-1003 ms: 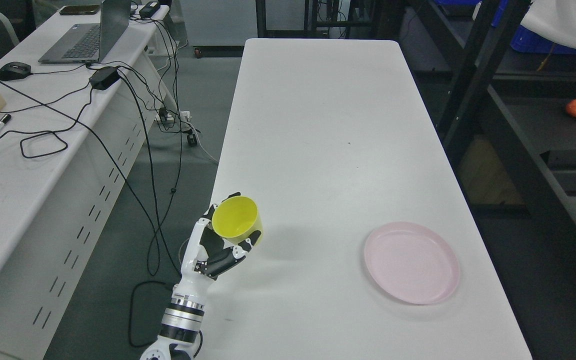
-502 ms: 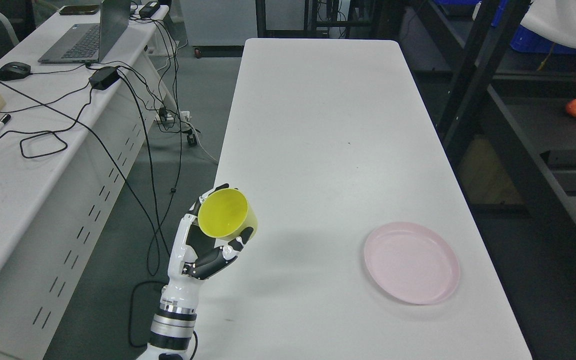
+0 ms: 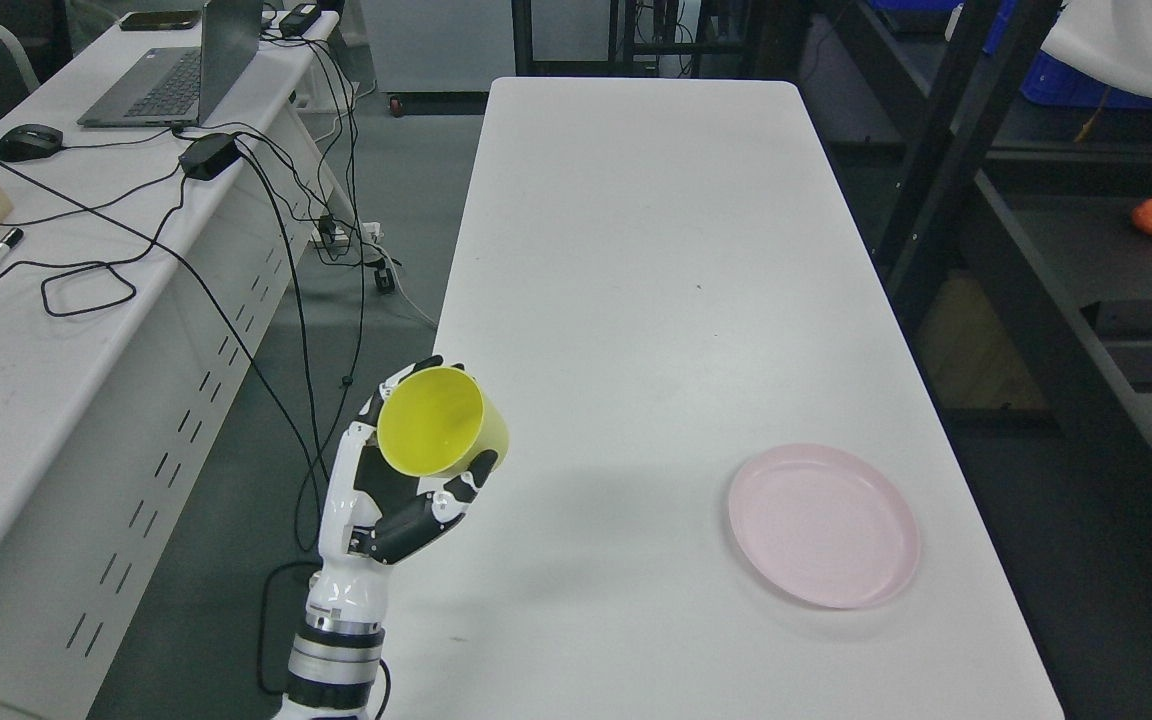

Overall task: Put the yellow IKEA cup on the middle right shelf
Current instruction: 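Hold the cup in the left hand while the robot turns to the shelf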

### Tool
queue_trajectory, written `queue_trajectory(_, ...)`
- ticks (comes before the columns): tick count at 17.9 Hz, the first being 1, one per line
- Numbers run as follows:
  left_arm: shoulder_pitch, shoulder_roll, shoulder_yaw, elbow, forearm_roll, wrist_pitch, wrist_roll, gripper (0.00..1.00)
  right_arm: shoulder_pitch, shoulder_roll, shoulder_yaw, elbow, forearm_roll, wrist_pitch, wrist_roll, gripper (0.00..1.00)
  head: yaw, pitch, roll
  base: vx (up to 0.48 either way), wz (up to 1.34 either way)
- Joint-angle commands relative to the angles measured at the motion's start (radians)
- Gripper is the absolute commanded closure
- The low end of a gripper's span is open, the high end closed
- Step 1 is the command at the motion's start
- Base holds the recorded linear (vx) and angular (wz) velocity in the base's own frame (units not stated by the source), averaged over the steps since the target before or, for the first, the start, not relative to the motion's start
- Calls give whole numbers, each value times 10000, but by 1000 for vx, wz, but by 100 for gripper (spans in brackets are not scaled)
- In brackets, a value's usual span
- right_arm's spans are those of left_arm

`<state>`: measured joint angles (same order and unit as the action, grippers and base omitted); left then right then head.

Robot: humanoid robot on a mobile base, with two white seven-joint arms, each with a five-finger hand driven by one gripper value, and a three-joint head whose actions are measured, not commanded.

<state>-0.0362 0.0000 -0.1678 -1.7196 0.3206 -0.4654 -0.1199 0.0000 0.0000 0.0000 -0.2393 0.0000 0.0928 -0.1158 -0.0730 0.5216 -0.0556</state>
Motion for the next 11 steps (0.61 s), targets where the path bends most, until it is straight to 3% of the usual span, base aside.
queue_trajectory(1,101,175,-41,-552,0,-9,2,100,138,-175,169,0,-245,8,-8,1,0,0,0,0,0)
queue_trajectory(11,132,175,-163,-552,0,-117,2,100,138,-175,169,0,-245,8,-8,1,0,0,0,-37,11)
